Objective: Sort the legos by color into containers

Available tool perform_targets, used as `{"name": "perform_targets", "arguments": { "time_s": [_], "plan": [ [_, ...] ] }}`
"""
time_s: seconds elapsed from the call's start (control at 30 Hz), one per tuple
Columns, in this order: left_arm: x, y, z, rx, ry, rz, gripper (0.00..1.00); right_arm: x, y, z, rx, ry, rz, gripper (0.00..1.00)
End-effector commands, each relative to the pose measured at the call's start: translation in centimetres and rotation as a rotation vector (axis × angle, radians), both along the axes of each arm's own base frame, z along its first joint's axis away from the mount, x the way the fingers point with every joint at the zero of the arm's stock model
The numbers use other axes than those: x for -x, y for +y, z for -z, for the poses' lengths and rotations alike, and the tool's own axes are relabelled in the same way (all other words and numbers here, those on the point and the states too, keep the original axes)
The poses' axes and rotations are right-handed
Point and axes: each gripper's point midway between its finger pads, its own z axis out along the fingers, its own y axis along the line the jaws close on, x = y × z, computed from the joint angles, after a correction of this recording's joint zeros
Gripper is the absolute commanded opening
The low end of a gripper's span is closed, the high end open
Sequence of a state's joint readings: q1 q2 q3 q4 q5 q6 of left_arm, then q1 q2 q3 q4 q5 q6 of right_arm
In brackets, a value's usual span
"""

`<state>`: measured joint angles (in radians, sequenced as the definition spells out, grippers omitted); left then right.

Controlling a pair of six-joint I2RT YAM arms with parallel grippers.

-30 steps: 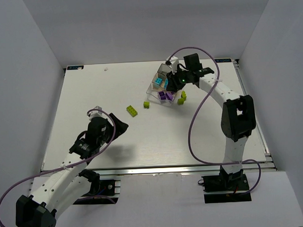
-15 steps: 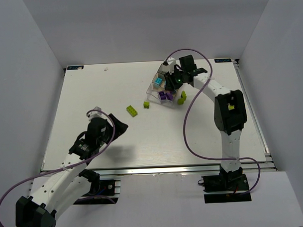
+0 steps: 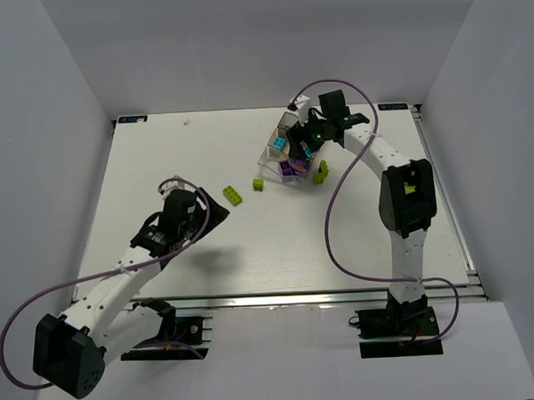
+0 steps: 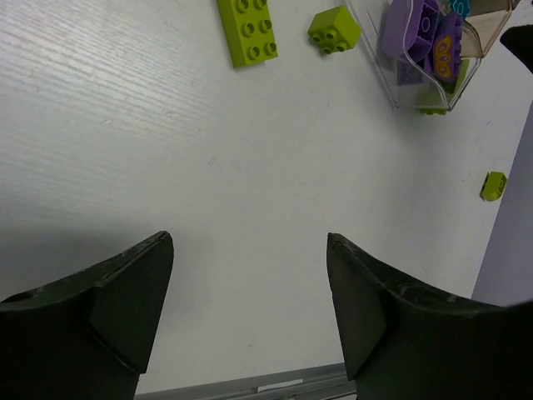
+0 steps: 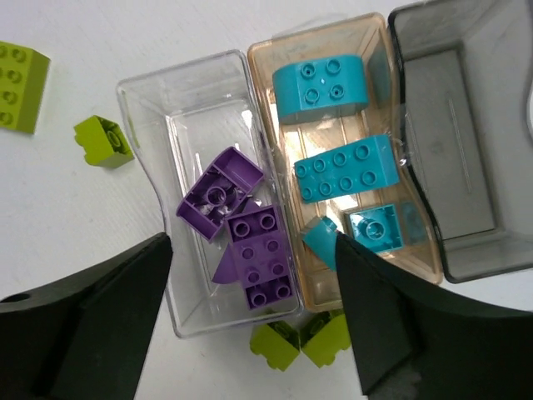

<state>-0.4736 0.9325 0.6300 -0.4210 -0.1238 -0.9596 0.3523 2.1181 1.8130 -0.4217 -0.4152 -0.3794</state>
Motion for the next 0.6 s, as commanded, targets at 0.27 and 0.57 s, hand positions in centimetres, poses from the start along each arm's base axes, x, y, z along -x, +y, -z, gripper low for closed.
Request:
{"name": "perform_targets", "arguments": {
  "time_s": [0.27, 0.57],
  "plan": [
    [-5.8, -2.4, -1.1, -0.051, 0.044, -0.017, 0.60, 6.7, -3.1, -11.0, -0.117, -0.335, -0.157, 0.89],
    [-9.0, -1.9, -0.1, -0.218, 0.199, -0.091, 0.64, 15.0, -3.2, -8.4, -0.195, -0.181, -0.311, 0.18]
  ]
}}
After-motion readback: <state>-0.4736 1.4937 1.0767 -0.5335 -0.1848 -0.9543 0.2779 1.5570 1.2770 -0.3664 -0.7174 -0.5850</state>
